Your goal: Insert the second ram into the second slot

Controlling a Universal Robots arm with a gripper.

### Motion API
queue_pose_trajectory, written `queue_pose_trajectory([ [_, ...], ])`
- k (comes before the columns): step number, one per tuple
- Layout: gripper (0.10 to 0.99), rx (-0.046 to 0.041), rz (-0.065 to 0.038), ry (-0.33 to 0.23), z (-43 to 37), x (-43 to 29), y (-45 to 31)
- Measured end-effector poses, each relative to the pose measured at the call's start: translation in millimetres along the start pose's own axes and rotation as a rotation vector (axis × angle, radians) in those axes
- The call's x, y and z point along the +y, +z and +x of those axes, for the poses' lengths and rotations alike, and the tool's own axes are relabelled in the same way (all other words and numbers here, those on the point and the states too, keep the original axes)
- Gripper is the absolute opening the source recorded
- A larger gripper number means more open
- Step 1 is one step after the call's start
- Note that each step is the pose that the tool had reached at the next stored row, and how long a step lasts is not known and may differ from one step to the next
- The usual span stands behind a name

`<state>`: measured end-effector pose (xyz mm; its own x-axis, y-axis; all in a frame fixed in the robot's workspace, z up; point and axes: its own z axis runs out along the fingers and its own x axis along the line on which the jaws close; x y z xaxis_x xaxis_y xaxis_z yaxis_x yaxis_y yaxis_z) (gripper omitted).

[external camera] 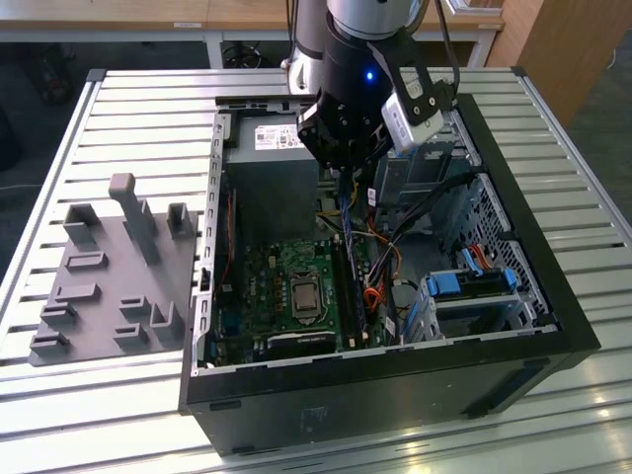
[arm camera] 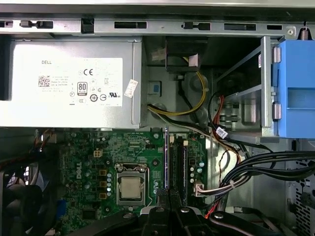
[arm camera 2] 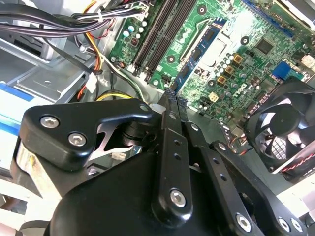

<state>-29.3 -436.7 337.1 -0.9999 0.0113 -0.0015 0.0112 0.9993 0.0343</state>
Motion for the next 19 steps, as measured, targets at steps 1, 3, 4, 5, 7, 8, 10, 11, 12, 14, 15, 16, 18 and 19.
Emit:
queue_pose_trajectory([
  [1,0.114,-0.0001,0.000,0.000,0.0,-0.6,0.9],
  [3,0.114,-0.0001,0.000,0.000,0.0,-1.6,2.6],
  [4,0.114,-0.0001,0.000,0.000,0.0,-1.8,3.4],
  [5,0.114,-0.0001,0.000,0.000,0.0,-2.0,4.1],
  [7,0.114,-0.0001,0.000,0.000,0.0,-2.1,5.9],
  [8,0.114,0.0000,0.000,0.000,0.0,-2.2,6.5],
  [10,0.114,0.0000,0.000,0.000,0.0,-2.2,7.8],
  [11,0.114,-0.0001,0.000,0.000,0.0,-2.2,8.2],
  [12,0.114,0.0000,0.000,0.000,0.0,-2.2,8.6],
  [14,0.114,0.0000,0.000,0.000,0.0,-2.3,9.3],
  [15,0.114,0.0000,0.000,0.000,0.0,-2.3,9.6],
  [16,0.114,-0.0001,0.000,0.000,0.0,-2.3,9.9],
  [18,0.114,-0.0001,0.000,0.000,0.0,-2.4,10.6],
  [19,0.114,-0.0001,0.000,0.000,0.0,-2.4,11.0],
])
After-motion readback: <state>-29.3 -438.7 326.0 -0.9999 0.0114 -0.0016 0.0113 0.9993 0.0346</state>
